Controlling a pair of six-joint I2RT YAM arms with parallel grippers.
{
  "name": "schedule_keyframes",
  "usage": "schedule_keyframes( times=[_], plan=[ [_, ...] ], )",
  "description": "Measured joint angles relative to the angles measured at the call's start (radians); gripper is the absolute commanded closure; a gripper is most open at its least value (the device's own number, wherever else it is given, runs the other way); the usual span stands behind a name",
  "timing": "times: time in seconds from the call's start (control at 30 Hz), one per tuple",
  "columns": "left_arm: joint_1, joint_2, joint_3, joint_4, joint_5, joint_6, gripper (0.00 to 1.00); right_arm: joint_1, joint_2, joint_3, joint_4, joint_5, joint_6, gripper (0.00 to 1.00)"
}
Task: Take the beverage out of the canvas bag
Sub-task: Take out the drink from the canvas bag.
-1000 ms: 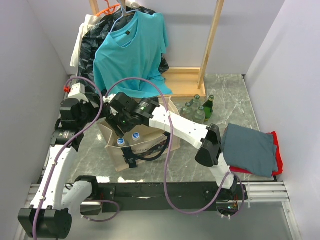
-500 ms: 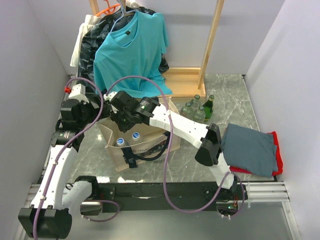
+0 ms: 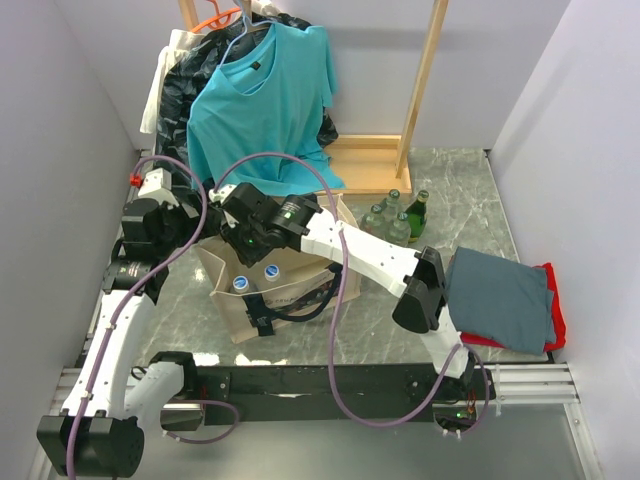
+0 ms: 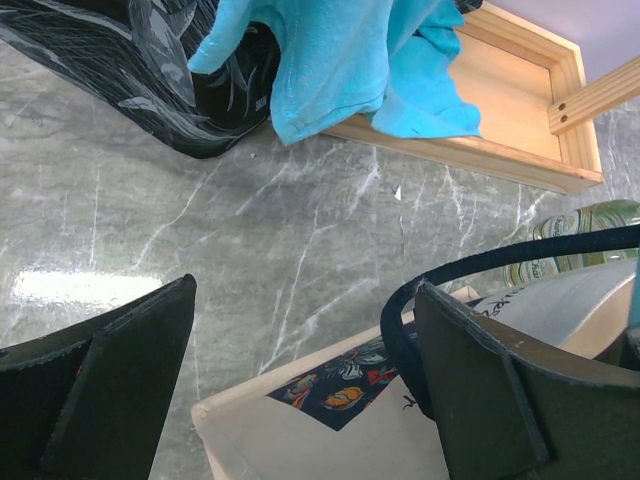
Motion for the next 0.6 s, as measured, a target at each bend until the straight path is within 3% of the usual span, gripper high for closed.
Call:
schedule_keyframes(
  times=[0.6],
  plan=[
    [0.000,0.000,0.000,0.001,0.008,-0.002,0.04,0.000,-0.040,-0.051,0.018,0.016,0.008,1.00]
  ],
)
